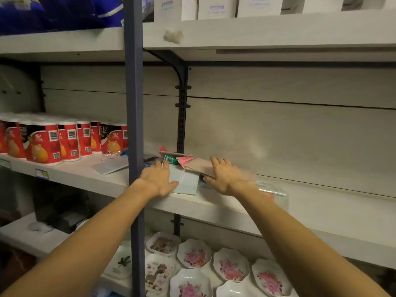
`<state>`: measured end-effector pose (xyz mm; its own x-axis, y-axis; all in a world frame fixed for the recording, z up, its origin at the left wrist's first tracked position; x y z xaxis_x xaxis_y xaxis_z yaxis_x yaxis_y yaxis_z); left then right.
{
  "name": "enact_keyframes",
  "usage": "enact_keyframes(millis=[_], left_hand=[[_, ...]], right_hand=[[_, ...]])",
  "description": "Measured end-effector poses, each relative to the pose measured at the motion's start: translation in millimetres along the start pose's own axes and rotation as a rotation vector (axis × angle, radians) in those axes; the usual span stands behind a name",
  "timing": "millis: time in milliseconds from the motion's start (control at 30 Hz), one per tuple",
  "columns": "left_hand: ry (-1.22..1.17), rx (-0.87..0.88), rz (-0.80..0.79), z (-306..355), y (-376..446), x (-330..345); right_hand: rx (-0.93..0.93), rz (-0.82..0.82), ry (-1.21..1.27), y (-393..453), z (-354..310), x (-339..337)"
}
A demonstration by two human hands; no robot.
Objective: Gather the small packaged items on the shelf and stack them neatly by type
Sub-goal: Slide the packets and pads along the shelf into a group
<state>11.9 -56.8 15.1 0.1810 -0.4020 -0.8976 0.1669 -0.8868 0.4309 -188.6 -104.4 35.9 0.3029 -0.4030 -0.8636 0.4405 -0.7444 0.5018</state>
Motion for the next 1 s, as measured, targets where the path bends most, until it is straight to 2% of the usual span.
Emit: enact_keyframes(millis=[267, 433, 567, 633, 733, 867, 1000], left_hand=[[0.12, -0.034, -0.097, 5.7, 21.1, 13.8], [0.12, 0.013, -0.112, 9.0, 29.9, 5.2], [0.131, 0.075, -0.049, 14.7, 29.2, 5.7], [0.098, 0.056, -0.061, 15.2, 31.4, 3.0], [-0.013, 0.001, -0.088, 14.0, 36.8, -8.1], [-0.216, -0.121, 0.04, 10.8, 43.5, -23.3], [-0.339, -0.203, 0.085, 11.2, 44.1, -26.6]], right_hand=[[-0.062, -0.019, 0.013, 22.5, 8.8, 41.7], [-0.15, 0.126, 0.003, 37.1, 20.4, 49.7], [-0.156, 0.215, -0.03, 43.5, 28.9, 45.2], [-0.127, 0.248, -0.044, 44.0, 35.0, 42.7], [-0.078, 0.204, -0.016, 47.1, 43.9, 41.4], [-0.069, 0.071, 0.058, 53.2, 52.5, 39.1], [-0.043, 0.091, 0.14, 47.3, 58.6, 29.6]])
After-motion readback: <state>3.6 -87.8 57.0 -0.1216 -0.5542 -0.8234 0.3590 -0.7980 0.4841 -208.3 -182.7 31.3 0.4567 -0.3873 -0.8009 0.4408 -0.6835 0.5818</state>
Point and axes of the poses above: each hand's wrist, its own y-axis towards the middle knuckle, its own x-axis out of the palm, z = x × y, the point moved 6 cm from there along y, towards the middle knuckle, and after that the axes turned 11 degrees about z, right-handed, at the moved point
